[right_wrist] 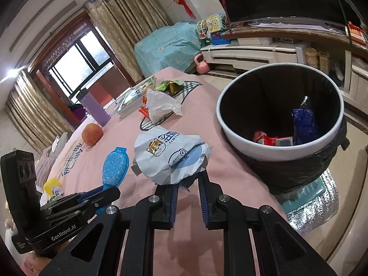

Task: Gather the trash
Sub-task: 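Carry both items over the bin and open both tools to drop them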

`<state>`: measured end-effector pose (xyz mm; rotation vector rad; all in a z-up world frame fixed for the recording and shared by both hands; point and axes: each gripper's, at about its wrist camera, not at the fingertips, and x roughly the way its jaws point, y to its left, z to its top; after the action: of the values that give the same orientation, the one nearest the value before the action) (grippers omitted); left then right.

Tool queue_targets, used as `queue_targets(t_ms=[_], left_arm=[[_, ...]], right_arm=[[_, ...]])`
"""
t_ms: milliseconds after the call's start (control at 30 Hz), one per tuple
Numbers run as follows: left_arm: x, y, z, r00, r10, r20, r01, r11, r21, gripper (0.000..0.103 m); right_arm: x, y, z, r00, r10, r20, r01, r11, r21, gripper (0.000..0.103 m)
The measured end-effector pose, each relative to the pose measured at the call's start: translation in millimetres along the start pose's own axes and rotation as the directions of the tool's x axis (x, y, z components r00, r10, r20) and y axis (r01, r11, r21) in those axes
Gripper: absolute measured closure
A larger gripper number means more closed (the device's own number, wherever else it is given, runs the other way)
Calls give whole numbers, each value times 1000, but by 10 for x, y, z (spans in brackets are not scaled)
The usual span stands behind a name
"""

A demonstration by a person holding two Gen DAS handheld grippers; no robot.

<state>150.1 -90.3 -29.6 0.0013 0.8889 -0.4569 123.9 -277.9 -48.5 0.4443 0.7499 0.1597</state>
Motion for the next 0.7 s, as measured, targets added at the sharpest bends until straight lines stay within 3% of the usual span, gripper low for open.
queue_targets(t_ms=[700], left_arm=[[152,-433,222,999,-52,-7,52,995,81,86]], right_arm=[[-301,-445,99,996,-64,61,60,995,76,86]])
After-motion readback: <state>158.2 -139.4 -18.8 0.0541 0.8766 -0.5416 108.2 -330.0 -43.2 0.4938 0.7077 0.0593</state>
